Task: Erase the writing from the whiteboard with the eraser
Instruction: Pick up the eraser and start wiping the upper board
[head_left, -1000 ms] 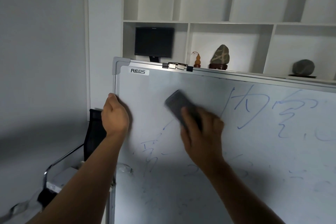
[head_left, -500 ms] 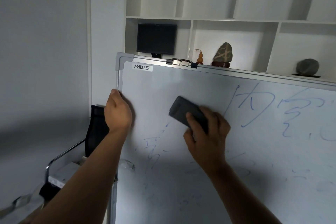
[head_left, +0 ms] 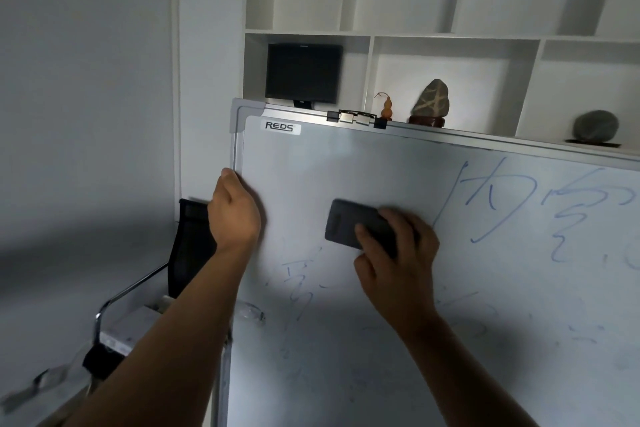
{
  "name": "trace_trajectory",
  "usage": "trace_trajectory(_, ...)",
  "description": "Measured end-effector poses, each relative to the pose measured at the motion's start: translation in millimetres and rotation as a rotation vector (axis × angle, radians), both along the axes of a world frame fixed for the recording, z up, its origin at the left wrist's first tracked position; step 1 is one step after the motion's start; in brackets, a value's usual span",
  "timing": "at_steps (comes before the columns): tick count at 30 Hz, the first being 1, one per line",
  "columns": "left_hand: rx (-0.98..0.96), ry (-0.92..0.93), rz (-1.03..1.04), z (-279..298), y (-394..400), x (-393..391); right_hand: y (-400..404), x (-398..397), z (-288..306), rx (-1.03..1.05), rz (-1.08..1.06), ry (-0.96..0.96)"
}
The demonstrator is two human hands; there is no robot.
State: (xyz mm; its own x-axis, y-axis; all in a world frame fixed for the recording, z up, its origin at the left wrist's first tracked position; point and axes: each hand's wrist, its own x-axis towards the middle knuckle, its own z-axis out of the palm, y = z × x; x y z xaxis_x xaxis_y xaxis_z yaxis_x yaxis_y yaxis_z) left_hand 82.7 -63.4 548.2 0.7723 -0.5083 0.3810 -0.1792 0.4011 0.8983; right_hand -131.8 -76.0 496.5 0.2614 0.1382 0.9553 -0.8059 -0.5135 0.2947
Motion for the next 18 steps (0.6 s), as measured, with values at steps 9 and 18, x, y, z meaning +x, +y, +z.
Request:
trace_trajectory(9,0.006,-0.014,0.024,-1,0,-1,4,-12,10,0.026,-0.039,-0.117)
trace_trajectory(18,-0.014,-0.025,0.002,-2,1,-2,3,7,23,0.068,-0.035,-0.100)
